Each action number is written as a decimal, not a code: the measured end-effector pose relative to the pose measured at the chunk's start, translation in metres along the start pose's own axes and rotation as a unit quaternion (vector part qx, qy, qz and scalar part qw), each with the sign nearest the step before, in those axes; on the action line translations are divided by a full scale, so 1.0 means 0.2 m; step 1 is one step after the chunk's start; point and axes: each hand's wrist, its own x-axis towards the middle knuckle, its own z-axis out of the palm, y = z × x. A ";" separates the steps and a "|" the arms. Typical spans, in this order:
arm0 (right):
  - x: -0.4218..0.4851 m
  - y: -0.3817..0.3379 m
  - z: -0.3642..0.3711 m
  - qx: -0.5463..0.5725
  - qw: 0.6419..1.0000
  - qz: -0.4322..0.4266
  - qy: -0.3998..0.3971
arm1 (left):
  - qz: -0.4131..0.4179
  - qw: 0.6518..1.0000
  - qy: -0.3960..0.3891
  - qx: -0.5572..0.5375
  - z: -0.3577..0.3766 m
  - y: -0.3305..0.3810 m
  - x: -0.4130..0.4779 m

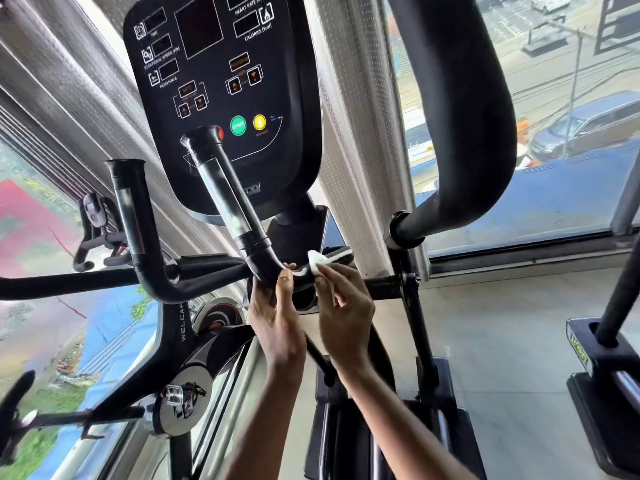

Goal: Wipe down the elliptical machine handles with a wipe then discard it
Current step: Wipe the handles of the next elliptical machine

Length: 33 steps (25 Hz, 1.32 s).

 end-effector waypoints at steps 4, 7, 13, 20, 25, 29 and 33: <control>0.03 0.10 0.01 0.007 0.998 0.049 0.042 | -0.011 1.000 0.003 0.005 -0.02 0.01 0.01; 0.23 0.35 0.02 0.008 0.970 0.225 0.087 | -0.030 0.999 -0.011 -0.002 -0.02 0.02 0.00; 0.35 0.40 0.03 0.253 0.849 0.445 0.131 | -0.061 0.998 -0.025 -0.017 -0.05 0.02 0.04; 0.11 0.06 0.12 0.406 0.781 0.428 0.206 | -0.075 0.991 -0.111 0.006 -0.15 0.08 0.16; -0.01 -0.10 0.20 0.359 0.805 0.425 0.207 | -0.128 0.977 -0.168 -0.037 -0.21 0.22 0.27; -0.13 -0.27 0.23 0.331 0.837 0.396 0.183 | -0.168 0.956 -0.234 -0.061 -0.27 0.25 0.29; -0.23 -0.38 0.16 0.276 0.885 0.358 0.110 | -0.219 0.942 -0.225 -0.119 -0.29 0.24 0.28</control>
